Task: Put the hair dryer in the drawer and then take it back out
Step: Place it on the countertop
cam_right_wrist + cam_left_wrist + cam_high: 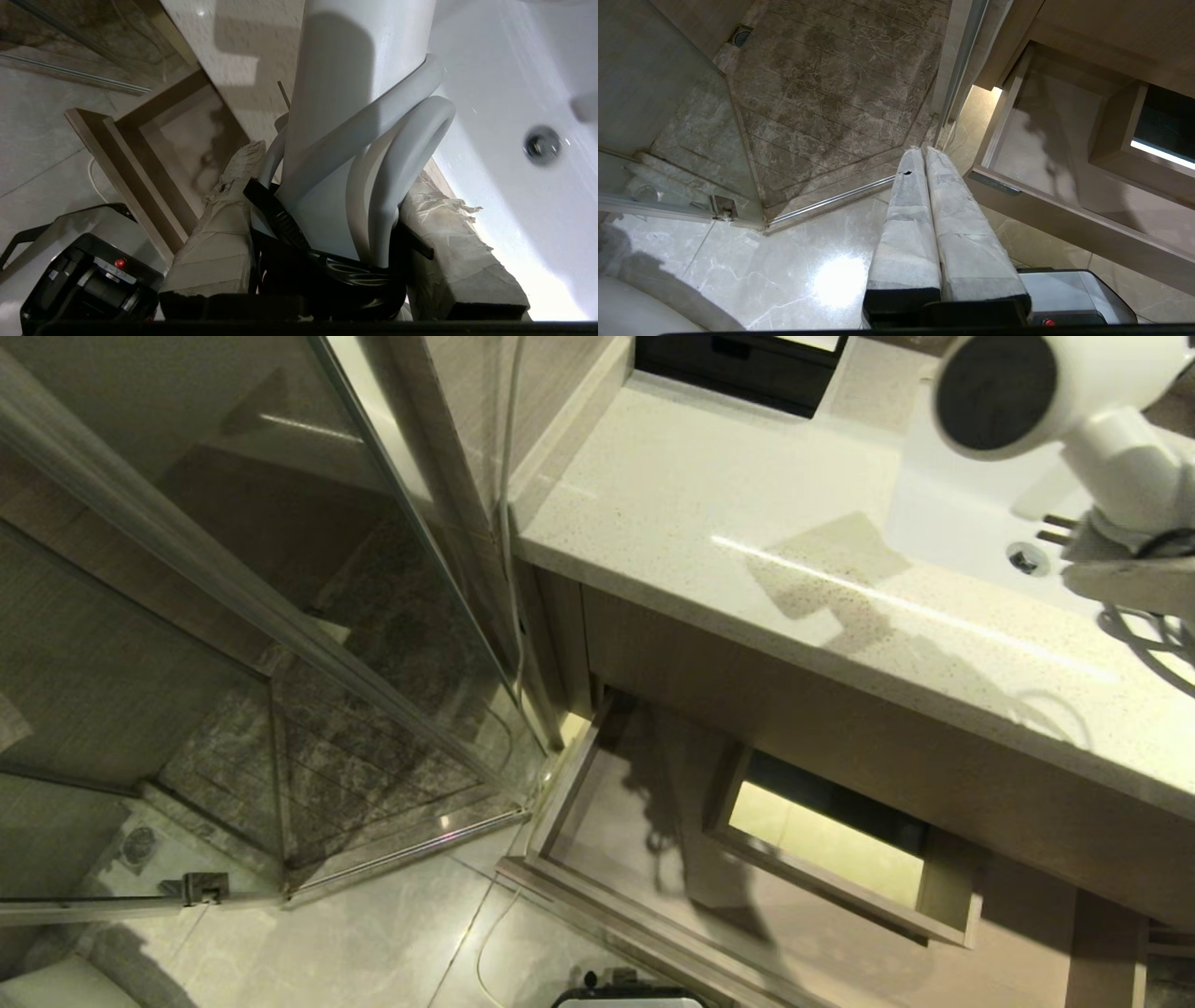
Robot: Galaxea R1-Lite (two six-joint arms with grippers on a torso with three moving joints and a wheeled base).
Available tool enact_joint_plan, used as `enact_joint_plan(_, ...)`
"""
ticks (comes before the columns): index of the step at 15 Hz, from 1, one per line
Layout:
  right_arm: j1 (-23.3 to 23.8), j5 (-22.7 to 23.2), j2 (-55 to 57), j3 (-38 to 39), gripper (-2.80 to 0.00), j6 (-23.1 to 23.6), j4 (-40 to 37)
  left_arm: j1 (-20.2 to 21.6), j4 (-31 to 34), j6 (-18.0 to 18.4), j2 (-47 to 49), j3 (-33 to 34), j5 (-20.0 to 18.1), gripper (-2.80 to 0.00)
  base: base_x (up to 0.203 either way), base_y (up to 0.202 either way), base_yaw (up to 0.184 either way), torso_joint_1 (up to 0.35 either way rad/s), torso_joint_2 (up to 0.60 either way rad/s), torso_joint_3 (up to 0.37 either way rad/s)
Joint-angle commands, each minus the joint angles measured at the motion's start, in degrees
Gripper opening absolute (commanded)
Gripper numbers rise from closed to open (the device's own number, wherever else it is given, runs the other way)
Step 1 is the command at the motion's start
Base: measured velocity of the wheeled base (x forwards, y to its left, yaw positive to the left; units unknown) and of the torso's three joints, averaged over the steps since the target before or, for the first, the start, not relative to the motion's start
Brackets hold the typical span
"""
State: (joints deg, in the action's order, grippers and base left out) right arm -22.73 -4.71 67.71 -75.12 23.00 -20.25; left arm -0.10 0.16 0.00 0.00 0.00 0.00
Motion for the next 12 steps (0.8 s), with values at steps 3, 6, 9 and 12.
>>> enact_joint_plan(3,-4.54,0.17,19.67,-12.57,-2.80,0.46,0.53,0.01,0.02,0.00,0.00,0.00,0.00,-2.80,0.000,0.000,0.000,0.000,0.00,0.000)
enact_joint_plan(6,-5.79,-0.57,26.29,-17.70,-2.80,0.60,1.69,0.01,0.02,0.00,0.00,0.09,0.00,-2.80,0.000,0.000,0.000,0.000,0.00,0.000)
enact_joint_plan(9,-5.80,-2.13,30.74,-20.14,-2.80,0.55,3.48,0.01,0.02,0.00,0.00,0.09,0.00,-2.80,0.000,0.000,0.000,0.000,0.00,0.000)
enact_joint_plan(12,-5.57,-3.75,33.41,-20.60,-2.80,0.60,6.73,0.01,0.02,0.00,0.00,0.09,0.00,-2.80,0.000,0.000,0.000,0.000,0.00,0.000)
